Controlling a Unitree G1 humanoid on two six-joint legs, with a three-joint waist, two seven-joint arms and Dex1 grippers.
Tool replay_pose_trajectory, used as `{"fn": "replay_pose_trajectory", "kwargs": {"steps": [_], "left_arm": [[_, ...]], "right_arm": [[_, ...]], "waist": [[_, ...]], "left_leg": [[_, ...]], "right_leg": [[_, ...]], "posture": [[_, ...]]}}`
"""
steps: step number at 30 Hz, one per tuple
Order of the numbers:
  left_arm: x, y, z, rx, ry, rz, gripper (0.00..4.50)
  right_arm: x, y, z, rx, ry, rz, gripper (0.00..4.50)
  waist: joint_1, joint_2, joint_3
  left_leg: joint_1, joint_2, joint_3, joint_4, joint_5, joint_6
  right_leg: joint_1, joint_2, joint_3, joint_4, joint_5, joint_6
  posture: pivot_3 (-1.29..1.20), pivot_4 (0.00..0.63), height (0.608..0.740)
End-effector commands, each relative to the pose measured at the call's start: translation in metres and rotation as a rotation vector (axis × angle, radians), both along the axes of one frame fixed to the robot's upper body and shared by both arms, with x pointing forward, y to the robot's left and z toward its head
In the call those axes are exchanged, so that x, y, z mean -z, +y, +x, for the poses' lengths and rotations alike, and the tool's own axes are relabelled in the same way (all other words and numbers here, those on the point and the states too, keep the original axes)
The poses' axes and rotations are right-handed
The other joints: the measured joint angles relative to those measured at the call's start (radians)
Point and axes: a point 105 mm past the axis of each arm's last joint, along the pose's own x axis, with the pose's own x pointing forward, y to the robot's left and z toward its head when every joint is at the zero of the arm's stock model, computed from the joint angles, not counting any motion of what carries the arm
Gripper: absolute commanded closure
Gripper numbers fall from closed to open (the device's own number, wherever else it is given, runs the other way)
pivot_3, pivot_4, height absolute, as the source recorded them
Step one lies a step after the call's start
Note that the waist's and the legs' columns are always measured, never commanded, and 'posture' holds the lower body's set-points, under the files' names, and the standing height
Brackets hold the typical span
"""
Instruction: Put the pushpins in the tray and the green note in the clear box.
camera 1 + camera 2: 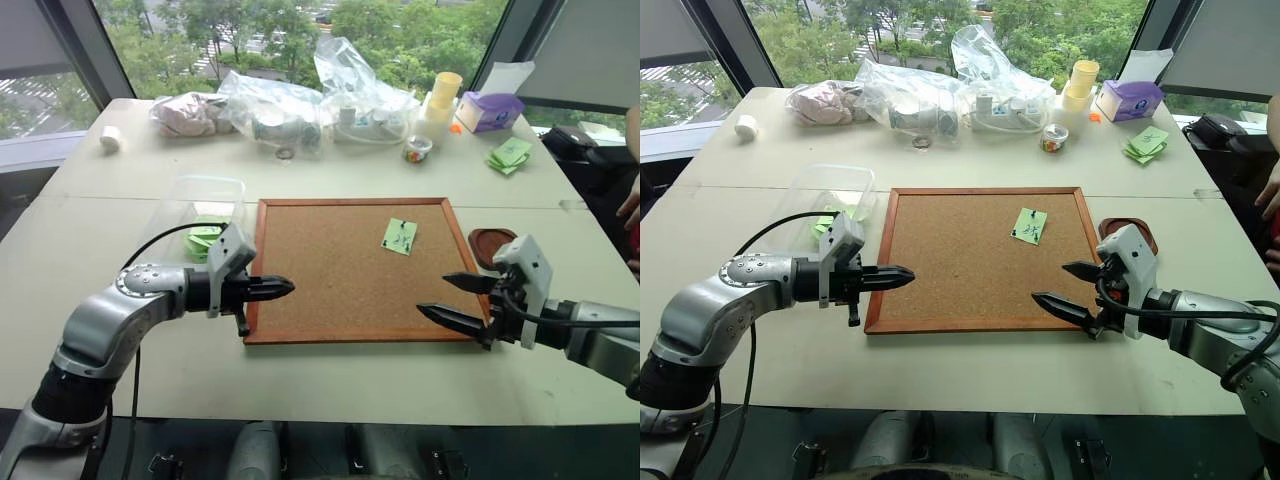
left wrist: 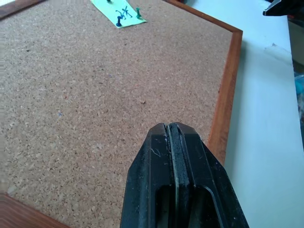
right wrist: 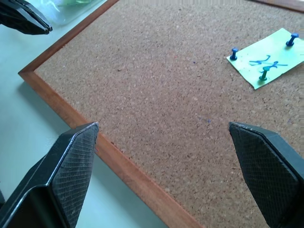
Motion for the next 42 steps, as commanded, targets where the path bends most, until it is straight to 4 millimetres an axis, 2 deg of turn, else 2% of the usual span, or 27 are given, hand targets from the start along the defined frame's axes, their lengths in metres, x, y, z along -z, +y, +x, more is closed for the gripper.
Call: {"fn": "replay_pose_trajectory", "kwargs": {"steps": [1,2,3,5,7,10,13,18,22,26,34,37,38,42], "left_arm": [[-0.017,-0.005,0.011,-0.021,-0.101,-0.022,4.46],[-0.022,-0.009,0.019,-0.036,-0.132,-0.031,4.46],[-0.027,-0.019,0.029,-0.041,-0.17,-0.037,4.46],[-0.026,-0.04,0.046,-0.045,-0.204,-0.01,4.46],[-0.008,-0.048,0.057,-0.057,-0.188,0.056,4.46],[0.018,-0.048,0.067,-0.072,-0.169,0.132,4.46],[0.028,-0.05,0.074,-0.078,-0.181,0.165,4.46],[0.039,-0.052,0.073,-0.044,-0.16,0.235,4.46],[0.052,-0.048,0.068,-0.036,-0.142,0.294,4.46],[0.048,-0.048,0.068,-0.049,-0.152,0.275,4.46],[0.052,-0.048,0.064,-0.049,-0.141,0.275,4.46],[0.052,-0.048,0.064,-0.05,-0.142,0.278,4.5],[0.053,-0.047,0.064,-0.051,-0.142,0.278,4.5],[0.052,-0.046,0.065,-0.06,-0.145,0.279,4.5]], "right_arm": [[-0.01,0.001,0.007,0.017,-0.073,0.0,0.0],[-0.012,-0.001,0.012,0.035,-0.098,-0.008,0.0],[-0.014,-0.006,0.027,0.093,-0.145,-0.027,0.0],[-0.02,-0.012,0.058,0.194,-0.241,-0.054,0.0],[-0.019,-0.012,0.08,0.241,-0.267,-0.048,0.0],[-0.012,-0.012,0.105,0.281,-0.283,-0.073,0.0],[-0.011,-0.004,0.124,0.279,-0.306,-0.095,0.0],[-0.011,0.006,0.145,0.267,-0.316,-0.093,0.0],[0.003,0.002,0.16,0.297,-0.269,-0.15,0.0],[0.006,0.002,0.162,0.288,-0.24,-0.133,0.0],[0.014,0.005,0.166,0.259,-0.221,-0.126,0.0],[0.016,0.006,0.169,0.261,-0.213,-0.126,0.82],[0.017,0.006,0.17,0.261,-0.21,-0.127,1.23],[0.02,0.006,0.171,0.263,-0.191,-0.115,3.43]], "waist": [[0.0,0.0,0.0],[0.0,0.0,0.0],[0.001,0.0,0.0],[0.001,-0.001,-0.001],[0.0,0.0,-0.001],[-0.009,0.001,-0.002],[-0.005,0.003,0.0],[-0.002,0.003,0.0],[-0.002,0.003,-0.001],[-0.003,0.003,-0.001],[-0.005,0.003,-0.001],[-0.005,0.003,-0.001],[-0.005,0.004,-0.001],[-0.006,0.004,-0.001]], "left_leg": [[0.0,0.0,0.0,0.0,0.0,0.0],[0.0,0.0,0.0,0.0,0.0,0.0],[0.0,0.0,0.0,0.0,0.0,0.0],[0.0,-0.001,0.0,0.002,0.0,0.0],[0.0,-0.007,0.0,0.002,0.001,0.001],[0.001,-0.007,0.002,0.0,0.001,0.0],[-0.001,-0.005,0.002,-0.002,0.004,-0.004],[-0.002,-0.001,0.004,0.0,0.004,-0.004],[-0.001,-0.002,0.004,0.001,0.004,-0.004],[-0.001,-0.001,0.004,0.0,0.004,-0.004],[0.0,-0.001,0.005,0.0,0.004,-0.004],[0.0,-0.001,0.005,0.0,0.004,-0.004],[0.0,-0.001,0.005,0.0,0.004,-0.004],[0.0,-0.001,0.005,0.0,0.004,-0.004]], "right_leg": [[0.0,0.0,0.0,0.0,0.0,0.0],[0.0,0.0,0.0,0.0,0.0,0.0],[0.0,0.0,0.0,0.0,0.0,0.0],[0.001,0.0,0.0,0.0,0.0,0.0],[0.001,-0.001,0.001,0.0,0.0,0.0],[0.001,-0.001,0.002,0.0,0.0,0.001],[-0.004,0.001,0.002,0.001,0.0,0.0],[-0.004,-0.001,0.002,0.001,0.0,0.001],[-0.002,-0.001,0.002,0.001,0.0,0.001],[-0.002,-0.001,0.002,0.001,0.0,0.001],[-0.002,-0.001,0.002,0.002,0.001,0.001],[-0.002,-0.001,0.002,0.002,0.0,0.001],[-0.002,-0.001,0.002,0.002,0.001,0.001],[-0.002,-0.001,0.002,0.002,0.001,0.001]], "posture": [[0.0,0.15,0.738],[0.0,0.15,0.738],[0.0,0.15,0.738],[0.0,0.15,0.738],[0.0,0.15,0.738],[0.0,0.15,0.738],[0.0,0.15,0.738],[0.0,0.15,0.738],[0.0,0.15,0.738],[0.0,0.15,0.738],[0.0,0.15,0.738],[0.0,0.15,0.738],[0.0,0.15,0.738],[0.0,0.15,0.738]]}}
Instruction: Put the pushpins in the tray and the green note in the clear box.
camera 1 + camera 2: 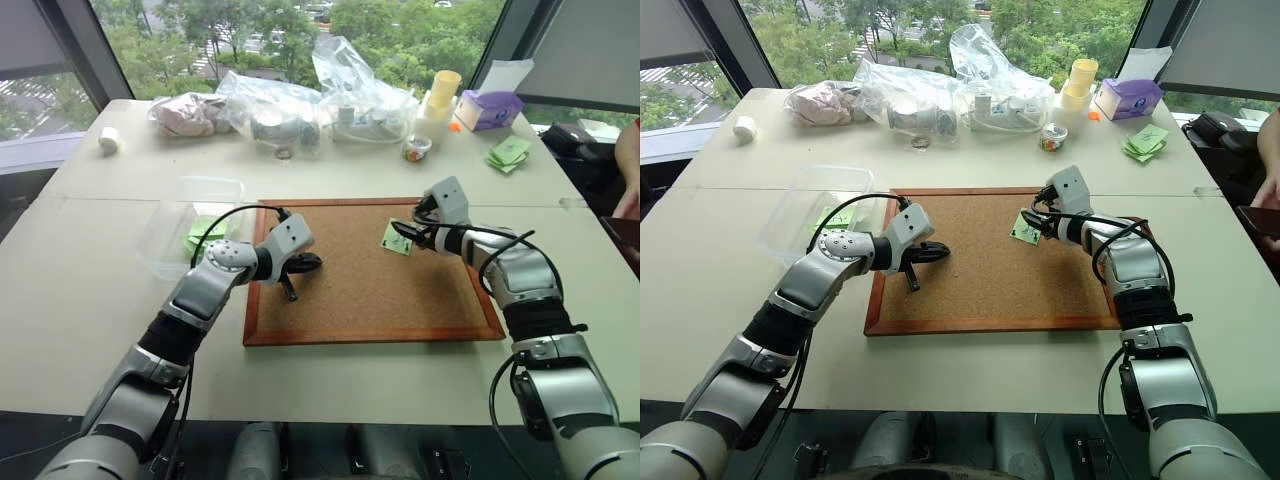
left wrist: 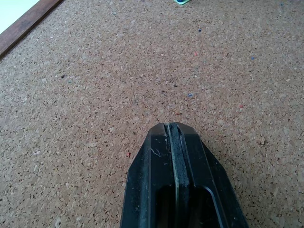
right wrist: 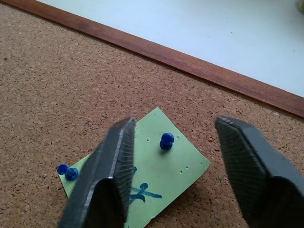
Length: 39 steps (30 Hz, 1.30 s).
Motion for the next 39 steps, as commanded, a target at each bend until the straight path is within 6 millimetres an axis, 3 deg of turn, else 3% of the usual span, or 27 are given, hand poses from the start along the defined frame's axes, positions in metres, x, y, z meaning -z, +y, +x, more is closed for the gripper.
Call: {"fn": "replay_pose_trajectory", "kwargs": {"steps": [1,2,10,17,25,31,36,39], "left_arm": [[0.009,0.001,-0.005,0.005,0.027,0.022,4.5],[0.01,0.002,-0.005,0.004,0.027,0.022,4.5],[0.01,0.001,-0.004,0.0,0.025,0.022,4.5],[0.006,-0.006,-0.012,0.031,0.057,-0.01,4.5],[0.008,-0.007,-0.011,0.03,0.056,0.002,4.5],[0.01,-0.004,-0.014,0.023,0.061,0.003,4.5],[0.012,-0.004,-0.017,0.028,0.068,0.003,4.5],[0.013,-0.007,-0.017,0.036,0.072,0.002,4.5]], "right_arm": [[-0.013,0.001,0.004,-0.003,-0.041,0.023,3.98],[-0.012,0.001,0.003,-0.005,-0.039,0.024,4.45],[-0.015,-0.003,0.003,0.025,-0.066,0.04,4.45],[-0.04,0.0,-0.003,-0.002,-0.245,0.057,4.45],[-0.037,-0.003,-0.005,0.025,-0.23,0.078,4.45],[-0.046,-0.072,-0.022,0.282,-0.261,0.074,4.45],[-0.024,-0.104,-0.049,0.378,-0.196,0.017,4.45],[-0.017,-0.111,-0.056,0.415,-0.172,0.008,4.45]], "waist": [[0.0,0.0,0.0],[0.0,0.0,0.0],[0.0,0.0,0.0],[0.0,0.001,0.0],[0.0,0.001,-0.001],[0.007,0.001,-0.001],[0.002,0.004,-0.002],[0.0,0.005,-0.003]], "left_leg": [[0.0,0.0,0.0,0.0,0.0,0.0],[0.0,0.0,0.0,0.0,0.0,0.0],[0.0,0.0,0.0,0.0,0.0,0.0],[0.0,0.0,0.0,0.0,0.0,0.0],[0.0,0.0,0.0,0.0,0.0,0.0],[0.0,-0.001,0.0,0.0,0.0,0.0],[0.001,0.0,0.0,0.0,0.0,0.0],[0.001,0.0,0.0,0.0,0.0,0.0]], "right_leg": [[0.0,0.0,0.0,0.0,0.0,0.0],[0.0,0.0,0.0,0.0,0.0,0.0],[0.0,0.0,0.0,0.0,0.0,0.0],[0.0,0.0,0.0,0.0,0.0,0.0],[0.0,0.0,0.0,0.0,0.0,0.0],[0.0,-0.001,0.0,0.0,0.0,0.0],[0.001,-0.001,0.0,0.0,0.0,0.0],[0.001,0.0,0.001,0.0,0.0,0.0]], "posture": [[0.0,0.15,0.738],[0.0,0.15,0.738],[0.0,0.15,0.738],[0.0,0.15,0.738],[0.0,0.15,0.738],[0.0,0.15,0.738],[0.0,0.15,0.738],[0.0,0.15,0.738]]}}
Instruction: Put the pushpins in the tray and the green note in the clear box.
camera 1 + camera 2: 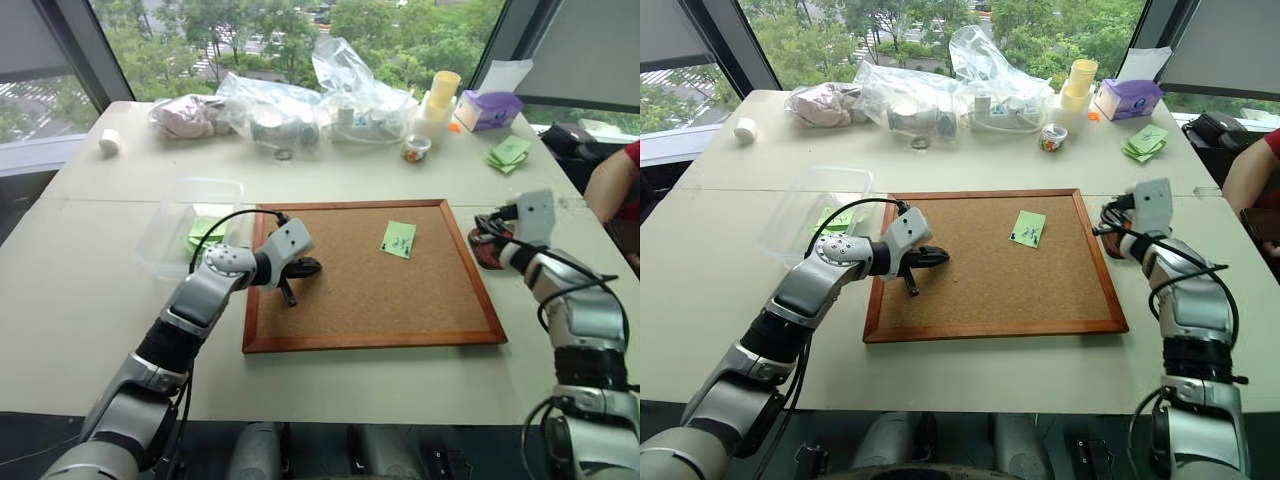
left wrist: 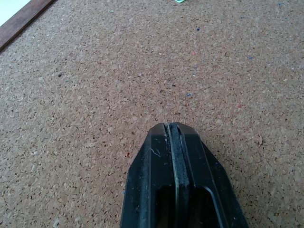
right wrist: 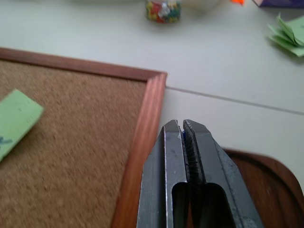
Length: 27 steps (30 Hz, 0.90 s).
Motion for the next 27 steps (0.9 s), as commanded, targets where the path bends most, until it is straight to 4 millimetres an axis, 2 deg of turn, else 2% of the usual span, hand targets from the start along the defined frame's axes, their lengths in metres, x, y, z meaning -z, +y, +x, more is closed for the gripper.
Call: {"fn": "replay_pose_trajectory", "kwargs": {"steps": [1,10,13,20,27], "left_arm": [[0.009,-0.008,-0.008,0.039,0.039,0.004,4.5],[0.009,-0.009,-0.005,0.048,0.037,0.008,4.5],[0.009,-0.01,-0.005,0.051,0.037,0.009,4.5],[0.009,-0.01,-0.005,0.052,0.036,0.01,4.5],[0.01,-0.009,-0.005,0.048,0.038,0.009,4.5]], "right_arm": [[-0.018,-0.005,-0.004,0.03,-0.058,-0.025,4.45],[-0.009,-0.022,-0.004,0.137,-0.045,-0.026,4.45],[-0.007,-0.023,-0.003,0.143,-0.045,-0.02,3.62],[-0.01,-0.025,-0.002,0.156,-0.062,-0.018,0.06],[-0.012,-0.02,-0.001,0.144,-0.069,0.053,0.06]], "waist": [[0.0,0.0,0.0],[0.006,0.001,0.0],[0.005,0.001,0.0],[0.005,0.001,0.0],[0.005,0.001,0.0]], "left_leg": [[0.0,0.0,0.0,0.0,0.0,0.0],[0.0,-0.001,0.0,0.0,0.0,0.0],[0.0,-0.001,0.0,0.0,0.0,0.0],[0.0,-0.001,0.0,0.0,0.0,0.0],[0.0,-0.001,0.0,0.0,0.0,0.0]], "right_leg": [[0.0,0.0,0.0,0.0,0.0,0.0],[0.0,0.0,0.0,0.0,0.0,0.0],[0.0,0.0,0.0,0.0,0.0,0.0],[0.001,0.0,0.0,0.0,0.0,0.0],[0.001,0.0,0.0,0.0,0.0,0.0]], "posture": [[0.0,0.15,0.738],[0.0,0.15,0.738],[0.0,0.15,0.738],[0.0,0.15,0.738],[0.0,0.15,0.738]]}}
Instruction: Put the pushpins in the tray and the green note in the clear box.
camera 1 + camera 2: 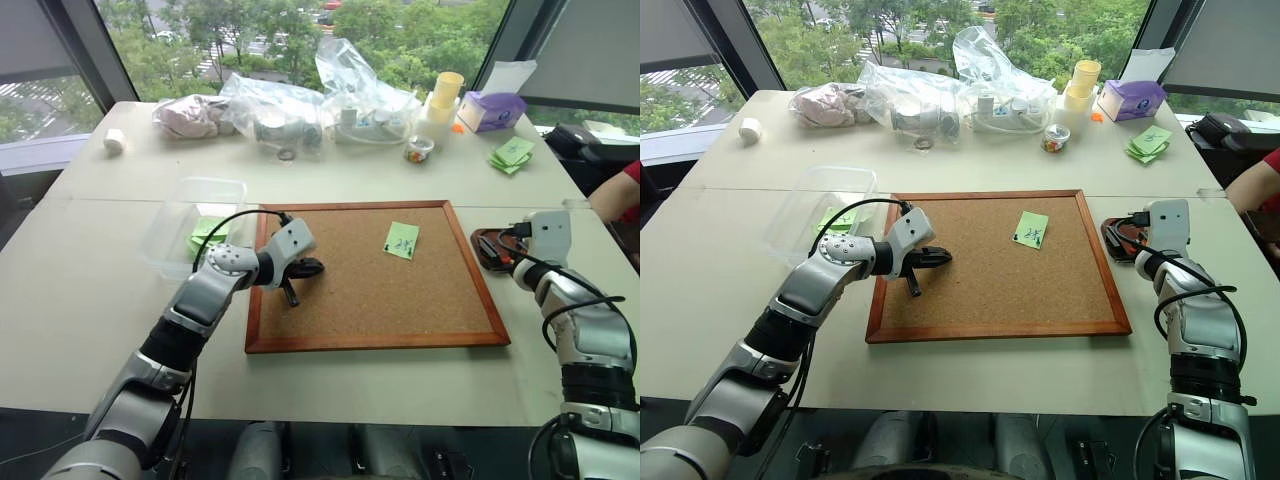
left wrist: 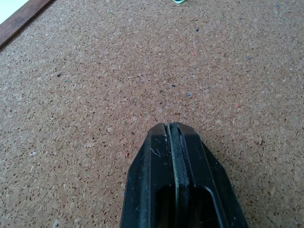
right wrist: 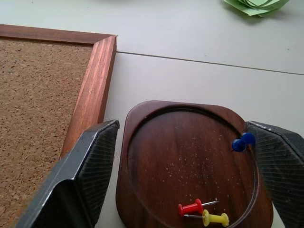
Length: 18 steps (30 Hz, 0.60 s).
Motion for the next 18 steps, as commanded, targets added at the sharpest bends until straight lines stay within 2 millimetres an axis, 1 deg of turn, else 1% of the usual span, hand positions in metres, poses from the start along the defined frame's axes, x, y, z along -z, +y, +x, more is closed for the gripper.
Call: {"fn": "replay_pose_trajectory", "kwargs": {"steps": [1,4,6,8,11,13,14,16,18], "left_arm": [[0.01,-0.004,-0.006,0.025,0.037,0.018,4.5],[0.01,-0.004,-0.006,0.025,0.038,0.018,4.5],[0.011,-0.004,-0.006,0.024,0.038,0.018,4.5],[0.011,-0.004,-0.006,0.023,0.036,0.018,4.5],[0.011,-0.002,-0.006,0.018,0.037,0.019,4.5],[0.012,0.0,-0.006,0.014,0.038,0.022,4.5],[0.013,0.001,-0.006,0.013,0.039,0.024,4.5],[0.014,0.003,-0.006,0.012,0.039,0.034,4.5],[0.014,0.003,-0.006,0.013,0.039,0.036,4.5]], "right_arm": [[-0.016,0.004,0.003,-0.009,-0.062,0.1,0.06],[-0.017,0.008,0.003,-0.009,-0.062,0.165,0.06],[-0.014,0.009,0.004,-0.014,-0.04,0.211,0.06],[-0.015,0.009,0.005,-0.017,-0.041,0.214,0.06],[-0.029,0.01,0.005,-0.046,-0.095,0.189,0.06],[-0.039,0.027,0.003,-0.149,-0.125,0.154,0.06],[-0.041,0.036,0.001,-0.204,-0.123,0.133,0.06],[-0.038,0.059,-0.002,-0.308,-0.103,0.111,0.06],[-0.033,0.074,-0.003,-0.368,-0.078,0.104,0.06]], "waist": [[0.0,0.0,0.0],[0.0,0.0,0.0],[0.001,0.0,0.0],[0.0,0.0,0.0],[0.0,0.0,0.0],[0.0,0.0,0.0],[0.0,0.0,0.0],[-0.002,0.0,0.0],[-0.002,0.0,0.0]], "left_leg": [[0.0,0.0,0.0,0.0,0.0,0.0],[0.0,0.0,0.0,0.0,0.0,0.0],[0.0,0.0,0.0,0.0,0.0,0.0],[0.0,0.0,0.0,0.0,0.0,0.0],[0.0,0.0,0.0,0.0,0.0,0.0],[0.0,0.0,0.0,0.0,0.0,0.0],[0.0,0.0,0.0,0.0,0.0,0.001],[0.0,0.0,0.0,0.0,-0.001,0.001],[0.0,0.0,-0.001,0.0,-0.001,0.002]], "right_leg": [[0.0,0.0,0.0,0.0,0.0,0.0],[0.0,0.0,0.0,0.0,0.0,0.0],[0.0,0.0,0.0,0.0,0.0,0.0],[0.0,0.0,0.0,0.0,0.0,0.0],[0.0,0.0,0.0,0.0,0.0,0.0],[0.0,0.0,0.0,0.0,0.0,0.0],[0.0,0.0,0.0,0.0,0.0,0.0],[0.0,0.0,0.0,0.0,0.0,0.0],[0.0,0.001,0.0,0.0,0.0,0.0]], "posture": [[0.0,0.15,0.738],[0.0,0.15,0.738],[0.0,0.15,0.738],[0.0,0.15,0.738],[0.0,0.15,0.738],[0.0,0.15,0.738],[0.0,0.15,0.738],[0.0,0.15,0.738],[0.0,0.15,0.738]]}}
